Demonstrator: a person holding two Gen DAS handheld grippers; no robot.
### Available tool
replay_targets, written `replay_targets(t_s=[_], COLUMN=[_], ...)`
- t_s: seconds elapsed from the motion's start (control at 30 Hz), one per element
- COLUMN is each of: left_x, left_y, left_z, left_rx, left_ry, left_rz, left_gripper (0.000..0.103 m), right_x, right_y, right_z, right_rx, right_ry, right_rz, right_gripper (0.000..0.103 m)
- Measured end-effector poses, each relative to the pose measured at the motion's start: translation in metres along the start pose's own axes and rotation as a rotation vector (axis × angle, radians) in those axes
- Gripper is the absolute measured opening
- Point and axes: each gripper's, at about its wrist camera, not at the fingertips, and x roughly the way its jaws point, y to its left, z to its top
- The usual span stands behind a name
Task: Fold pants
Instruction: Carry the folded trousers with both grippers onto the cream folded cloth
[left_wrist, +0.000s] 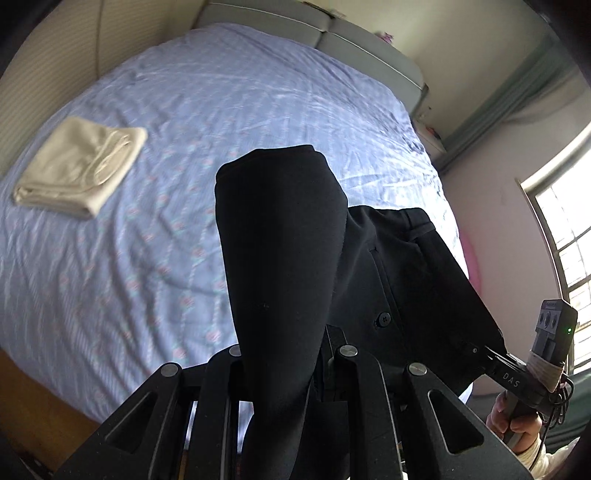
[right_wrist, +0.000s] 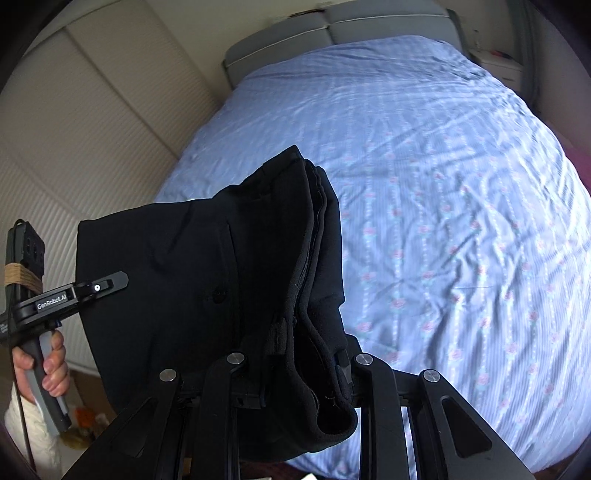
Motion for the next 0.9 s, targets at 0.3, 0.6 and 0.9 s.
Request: replay_targets(t_s=[0.3, 0.6, 0.9], left_x=[-0.072, -0.13, -0.16], left_y=[0.124, 0.233, 0.294], left_z=[0.002, 0.032, 0.048], left_rx=[0.038, 0.035, -0.068], left_ry=[-0.051, -0.066, -0.136], left_rz=[0.017, 0.053, 0.085], left_gripper=[0.017, 0.017, 0.017], right_x=[0.029, 0.075, 0.096], right_y=[0.133, 0.268, 0.351], right_z=[-0.024, -0.027, -0.017], right_rx=[-0.071, -0.02, -0.2], right_ry=[0.016, 0.017, -0.022], right_rz=[0.048, 0.072, 0.113], right_gripper=[0.024, 0.024, 0.024])
